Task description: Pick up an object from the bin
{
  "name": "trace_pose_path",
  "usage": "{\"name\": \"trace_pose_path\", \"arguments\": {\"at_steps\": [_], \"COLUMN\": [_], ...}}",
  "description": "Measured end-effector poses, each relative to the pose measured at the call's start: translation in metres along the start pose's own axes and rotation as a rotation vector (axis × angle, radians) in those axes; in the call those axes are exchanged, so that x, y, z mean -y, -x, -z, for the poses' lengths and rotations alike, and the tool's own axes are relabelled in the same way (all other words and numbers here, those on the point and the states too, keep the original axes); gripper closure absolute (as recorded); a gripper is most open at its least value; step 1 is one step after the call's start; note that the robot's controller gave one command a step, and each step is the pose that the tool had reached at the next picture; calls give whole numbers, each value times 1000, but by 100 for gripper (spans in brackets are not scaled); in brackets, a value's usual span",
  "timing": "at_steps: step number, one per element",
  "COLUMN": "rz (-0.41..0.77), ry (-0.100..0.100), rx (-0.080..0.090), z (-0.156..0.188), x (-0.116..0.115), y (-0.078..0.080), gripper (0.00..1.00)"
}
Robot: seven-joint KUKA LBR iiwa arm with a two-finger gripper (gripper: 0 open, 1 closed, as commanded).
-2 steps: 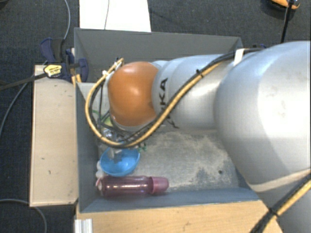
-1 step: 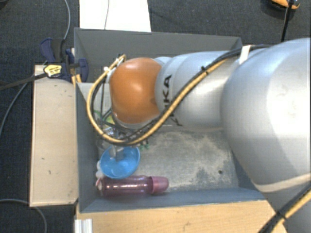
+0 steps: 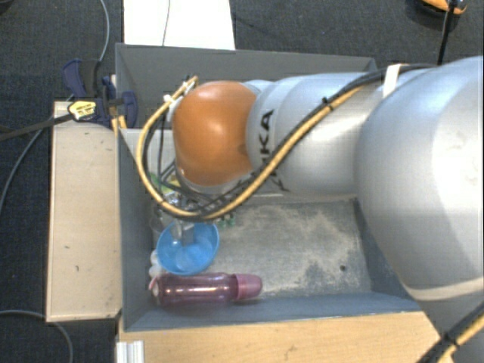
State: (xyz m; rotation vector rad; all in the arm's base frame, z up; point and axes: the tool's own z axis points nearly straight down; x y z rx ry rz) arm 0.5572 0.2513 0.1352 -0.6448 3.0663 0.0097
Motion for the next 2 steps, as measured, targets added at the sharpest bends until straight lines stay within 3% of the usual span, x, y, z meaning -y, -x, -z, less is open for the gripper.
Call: {"name": "trace_pose_path", "arguments": {"at_steps": [2], "rz": [-3], "ry": [1], "rx": [6], "z": [14], "x": [0], "y": [1], "gripper": [100]}}
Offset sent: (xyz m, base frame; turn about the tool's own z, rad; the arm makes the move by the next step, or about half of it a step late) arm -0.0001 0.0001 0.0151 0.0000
